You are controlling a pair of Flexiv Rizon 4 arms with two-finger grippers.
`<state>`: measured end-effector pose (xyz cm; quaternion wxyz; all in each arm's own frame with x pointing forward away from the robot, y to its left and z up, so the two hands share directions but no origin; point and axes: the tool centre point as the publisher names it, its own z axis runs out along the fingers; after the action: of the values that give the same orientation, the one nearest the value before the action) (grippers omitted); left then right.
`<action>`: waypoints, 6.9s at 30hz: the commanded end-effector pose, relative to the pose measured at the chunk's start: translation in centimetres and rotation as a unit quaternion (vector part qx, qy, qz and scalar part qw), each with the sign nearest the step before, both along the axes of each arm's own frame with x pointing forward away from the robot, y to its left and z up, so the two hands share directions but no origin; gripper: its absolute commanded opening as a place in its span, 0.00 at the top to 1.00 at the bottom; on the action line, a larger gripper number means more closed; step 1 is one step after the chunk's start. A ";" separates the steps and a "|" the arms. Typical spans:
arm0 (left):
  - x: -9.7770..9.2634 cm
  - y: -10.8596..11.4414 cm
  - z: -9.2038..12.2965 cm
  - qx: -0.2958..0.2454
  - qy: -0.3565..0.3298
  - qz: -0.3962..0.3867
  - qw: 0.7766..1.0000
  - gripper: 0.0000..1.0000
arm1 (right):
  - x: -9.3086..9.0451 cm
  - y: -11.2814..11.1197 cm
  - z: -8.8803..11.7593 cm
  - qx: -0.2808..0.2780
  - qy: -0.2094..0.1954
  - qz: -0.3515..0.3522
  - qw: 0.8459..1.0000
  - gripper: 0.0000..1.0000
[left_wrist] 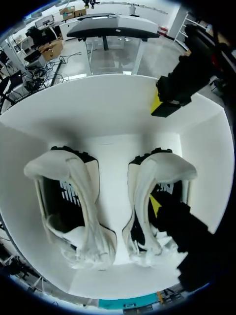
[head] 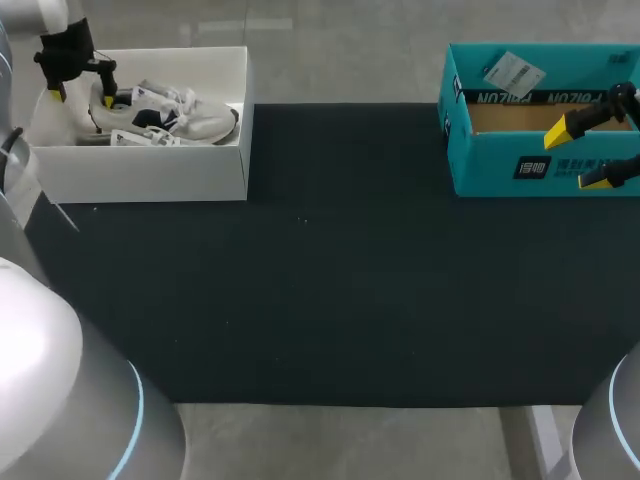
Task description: Take the shoe out of the shoebox, open the shoe tongue, remove and reinsert the insole, then place the shoe into the shoebox
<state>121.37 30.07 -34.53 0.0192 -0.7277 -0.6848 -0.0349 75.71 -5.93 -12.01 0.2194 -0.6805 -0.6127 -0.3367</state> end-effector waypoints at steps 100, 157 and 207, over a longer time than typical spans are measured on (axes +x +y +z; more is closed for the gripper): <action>-13.0 0.0 -2.2 -0.032 -0.035 -0.040 0.998 0.55 | 0.1 0.1 0.0 -0.001 0.001 0.000 1.000 0.00; -11.9 -1.7 14.3 -0.020 0.007 0.060 0.998 1.00 | 0.1 0.1 0.0 -0.001 0.001 0.000 1.000 0.00; -21.2 -6.1 19.3 0.006 -0.046 0.096 0.994 1.00 | 0.1 0.1 0.0 -0.001 0.001 0.000 1.000 0.00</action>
<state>103.38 24.53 -16.12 0.0267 -0.6546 -0.7547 -0.0345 75.71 -5.93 -12.01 0.2194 -0.6805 -0.6127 -0.3366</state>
